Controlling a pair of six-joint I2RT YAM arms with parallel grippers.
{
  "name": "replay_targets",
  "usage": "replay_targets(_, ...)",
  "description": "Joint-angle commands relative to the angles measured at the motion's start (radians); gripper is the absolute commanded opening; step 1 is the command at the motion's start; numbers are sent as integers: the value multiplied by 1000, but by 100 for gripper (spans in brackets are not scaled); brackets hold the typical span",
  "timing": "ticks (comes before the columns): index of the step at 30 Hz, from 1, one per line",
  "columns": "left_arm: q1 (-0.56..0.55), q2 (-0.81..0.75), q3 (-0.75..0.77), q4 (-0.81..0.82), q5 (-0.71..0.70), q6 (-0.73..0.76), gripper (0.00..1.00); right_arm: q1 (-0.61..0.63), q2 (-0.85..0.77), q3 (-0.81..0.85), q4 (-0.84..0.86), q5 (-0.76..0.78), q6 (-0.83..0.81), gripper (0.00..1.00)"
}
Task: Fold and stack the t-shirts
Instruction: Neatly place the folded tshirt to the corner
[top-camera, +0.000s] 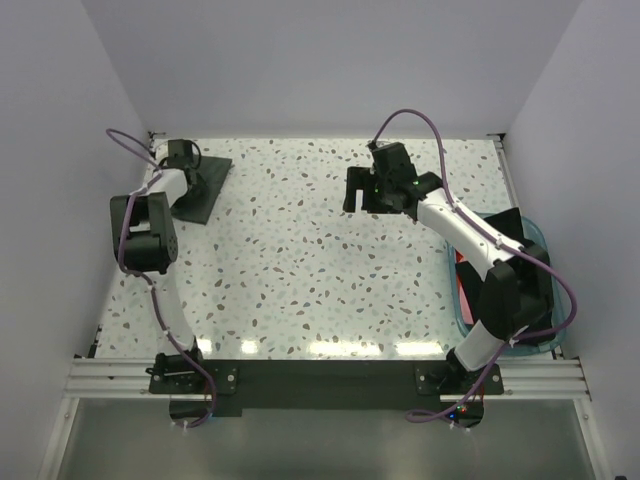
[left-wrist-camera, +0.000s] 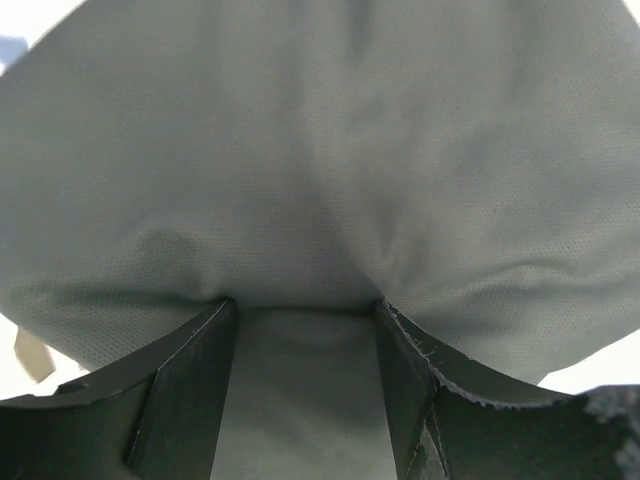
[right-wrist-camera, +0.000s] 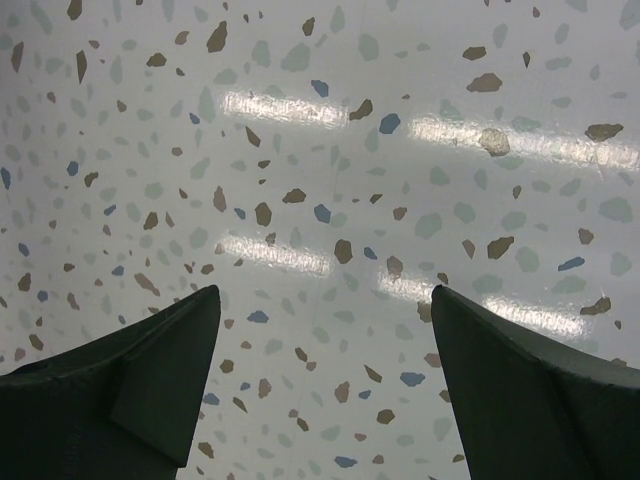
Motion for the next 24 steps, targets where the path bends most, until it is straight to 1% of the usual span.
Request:
replay_targets(1, 2, 52, 103, -62, 12, 6, 62, 4, -26, 7, 28, -6, -21, 90)
replay_targets(4, 11, 100, 158, -88, 3, -51, 63, 4, -23, 9, 23, -5, -26, 90)
replay_targets(7, 32, 135, 194, -96, 24, -117, 64, 4, -20, 7, 21, -6, -32, 90)
replay_targets(12, 81, 184, 226, -96, 93, -241, 64, 4, 3, 13, 20, -6, -36, 90)
replay_targets(15, 109, 198, 226, -64, 148, -296, 64, 4, 17, 20, 17, -6, -39, 90)
replay_targets(20, 114, 241, 263, -35, 231, -330, 63, 5, 36, 27, 21, -5, -44, 90)
replay_targets(24, 94, 232, 225, -4, 246, -351, 62, 4, 49, 35, 20, -6, -50, 90)
